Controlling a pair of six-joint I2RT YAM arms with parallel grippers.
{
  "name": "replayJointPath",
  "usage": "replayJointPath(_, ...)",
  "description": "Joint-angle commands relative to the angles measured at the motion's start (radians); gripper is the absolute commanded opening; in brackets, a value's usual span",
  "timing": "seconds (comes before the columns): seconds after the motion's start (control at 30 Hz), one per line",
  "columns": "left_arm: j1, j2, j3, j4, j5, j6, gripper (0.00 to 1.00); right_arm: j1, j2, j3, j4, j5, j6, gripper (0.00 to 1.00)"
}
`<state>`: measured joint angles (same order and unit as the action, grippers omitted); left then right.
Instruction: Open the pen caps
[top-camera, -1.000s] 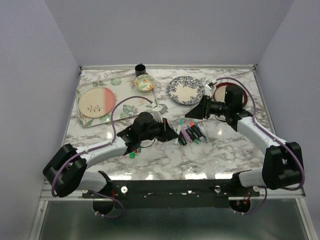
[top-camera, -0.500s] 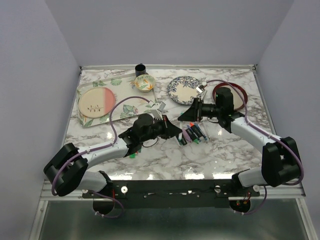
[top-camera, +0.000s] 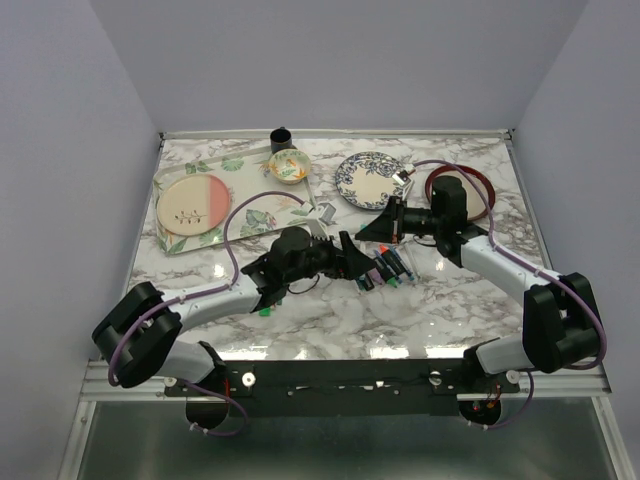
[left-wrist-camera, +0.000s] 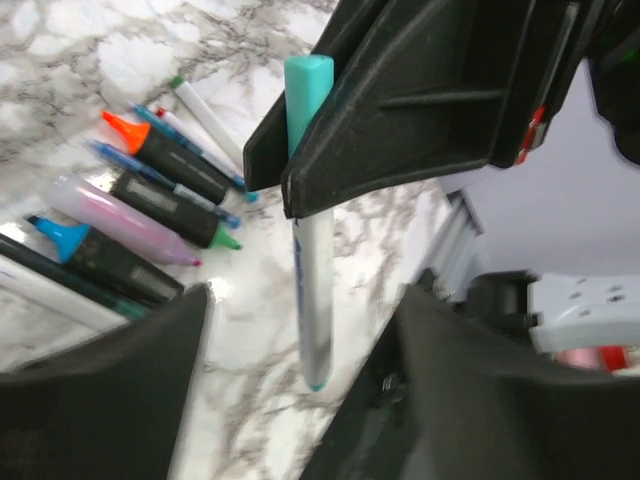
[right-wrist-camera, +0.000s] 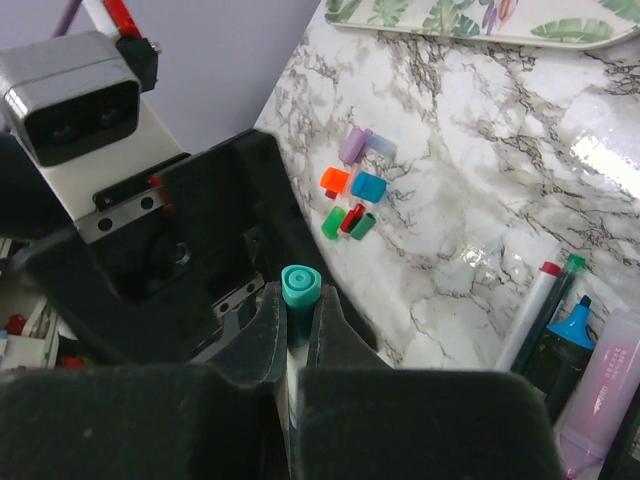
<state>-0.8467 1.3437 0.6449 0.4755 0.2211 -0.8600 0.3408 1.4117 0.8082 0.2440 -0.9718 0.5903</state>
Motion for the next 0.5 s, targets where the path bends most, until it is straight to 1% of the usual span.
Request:
replayJointPath(0.0, -0.006, 0.028, 0.041, -0.017, 0.026, 0.03, 0.99, 0.006, -0.017, -0.014, 0.058, -0.011, 0.026, 0.01)
replayJointPath(0.33, -0.006, 0.078, 0.101, -0.044, 0.009, 0.064, 0.99, 0.006, -0.013, -0.014, 0.069, -0.031, 0.039, 0.01)
replayJointPath(0.47, -0.006, 0.086, 0.102, -0.043, -0.014, 0.062, 0.99, 0.006, -0.014, -0.011, 0.067, -0.033, 0.036, 0.01)
